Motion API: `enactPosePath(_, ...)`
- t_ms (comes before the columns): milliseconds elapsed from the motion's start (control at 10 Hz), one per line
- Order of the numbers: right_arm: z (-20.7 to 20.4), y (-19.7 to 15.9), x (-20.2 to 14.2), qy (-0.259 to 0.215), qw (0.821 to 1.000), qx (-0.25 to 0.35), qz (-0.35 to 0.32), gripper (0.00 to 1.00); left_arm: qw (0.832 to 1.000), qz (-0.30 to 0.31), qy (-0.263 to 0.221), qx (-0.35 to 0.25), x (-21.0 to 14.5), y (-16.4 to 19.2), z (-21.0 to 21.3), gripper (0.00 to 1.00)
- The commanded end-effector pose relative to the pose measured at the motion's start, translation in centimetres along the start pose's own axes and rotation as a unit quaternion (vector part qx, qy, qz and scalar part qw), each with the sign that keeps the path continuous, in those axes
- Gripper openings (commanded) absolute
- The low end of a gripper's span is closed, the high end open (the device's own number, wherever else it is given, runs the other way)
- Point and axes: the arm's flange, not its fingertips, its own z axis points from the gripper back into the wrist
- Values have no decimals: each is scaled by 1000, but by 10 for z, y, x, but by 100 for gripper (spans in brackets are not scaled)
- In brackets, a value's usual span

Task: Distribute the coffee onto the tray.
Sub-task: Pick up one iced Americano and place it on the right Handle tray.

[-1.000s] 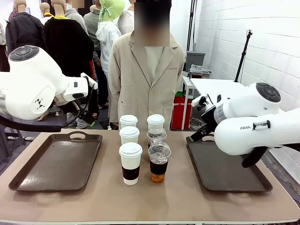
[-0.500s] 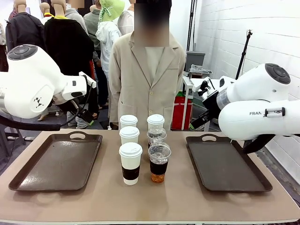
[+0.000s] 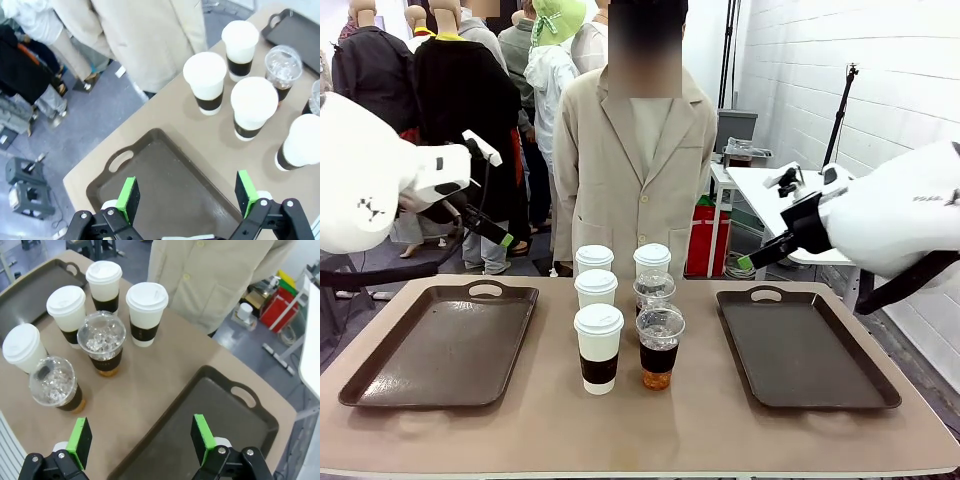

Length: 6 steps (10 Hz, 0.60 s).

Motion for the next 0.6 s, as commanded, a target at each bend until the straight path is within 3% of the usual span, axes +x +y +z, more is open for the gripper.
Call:
enactPosePath(0,8,-10,-27,-24,999,30,-11,100,998,-15,-32,-44,-20,16,0,100)
enactPosePath(500,15,-22,-32,-47,997,57,-29,100,992,3,-79,-97,-38,37,-18,100)
